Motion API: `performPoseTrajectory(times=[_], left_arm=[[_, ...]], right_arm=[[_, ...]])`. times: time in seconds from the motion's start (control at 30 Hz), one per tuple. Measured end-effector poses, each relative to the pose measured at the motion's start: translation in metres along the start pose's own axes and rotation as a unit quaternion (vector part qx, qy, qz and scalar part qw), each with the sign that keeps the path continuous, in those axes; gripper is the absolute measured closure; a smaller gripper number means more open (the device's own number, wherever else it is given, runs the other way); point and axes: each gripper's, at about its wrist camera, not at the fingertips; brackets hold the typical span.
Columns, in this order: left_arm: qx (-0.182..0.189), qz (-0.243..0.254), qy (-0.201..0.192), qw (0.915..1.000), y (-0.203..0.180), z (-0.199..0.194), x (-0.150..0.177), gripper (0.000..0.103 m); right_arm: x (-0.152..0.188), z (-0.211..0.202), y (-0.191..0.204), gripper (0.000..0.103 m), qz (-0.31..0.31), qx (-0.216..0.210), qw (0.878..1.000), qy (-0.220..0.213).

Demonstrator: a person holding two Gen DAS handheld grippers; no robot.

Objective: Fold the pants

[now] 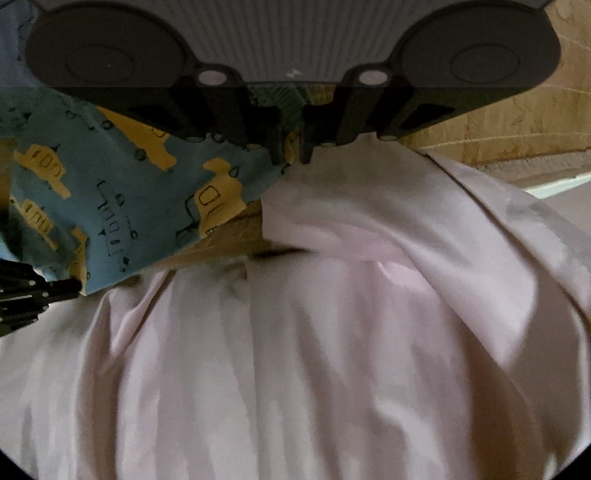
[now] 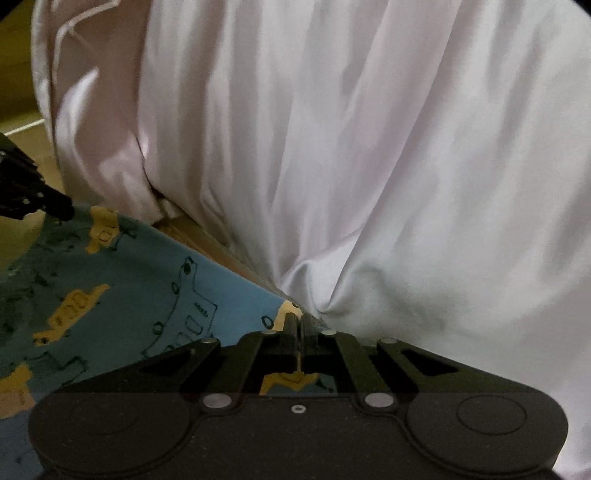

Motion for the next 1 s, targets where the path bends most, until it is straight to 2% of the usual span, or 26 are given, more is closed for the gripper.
performPoseTrajectory(times=[0.13, 0.17, 0.37, 0.57, 0.73, 0.83, 1.0], left_arm=[[0.002, 0.008, -0.036, 0.9993, -0.005, -0.024, 0.005, 0.095], [0.003, 0.01, -0.044, 0.999, -0.007, -0.03, 0.006, 0.098], [0.003, 0.013, -0.084, 0.9964, -0.021, -0.073, 0.023, 0.098], [0.001, 0.04, -0.093, 0.9949, -0.04, -0.112, 0.049, 0.099], [-0.003, 0.064, -0.084, 0.9944, -0.06, -0.14, 0.078, 0.099], [-0.009, 0.085, -0.079, 0.9932, -0.079, -0.158, 0.096, 0.099], [-0.014, 0.09, -0.079, 0.9927, -0.095, -0.173, 0.126, 0.099]], right_arm=[[0.01, -0.037, 0.006, 0.103, -0.008, 0.0, 1.0, -0.026], [0.012, -0.042, 0.009, 0.103, -0.012, 0.0, 0.999, -0.03], [0.032, -0.094, 0.024, 0.103, -0.026, 0.001, 0.998, -0.06], [0.055, -0.155, 0.054, 0.103, -0.039, 0.006, 0.996, -0.076], [0.08, -0.2, 0.082, 0.103, -0.012, -0.002, 0.997, -0.076], [0.096, -0.221, 0.101, 0.103, -0.001, 0.002, 0.996, -0.084], [0.127, -0.242, 0.13, 0.103, 0.022, 0.007, 0.997, -0.073]])
Point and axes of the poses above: each gripper's, at about its wrist camera, not at the fingertips, and z roughly the way its jaws point, y to its left, x to its underside, and after that the axes turned 1 degree about -x, right-handed
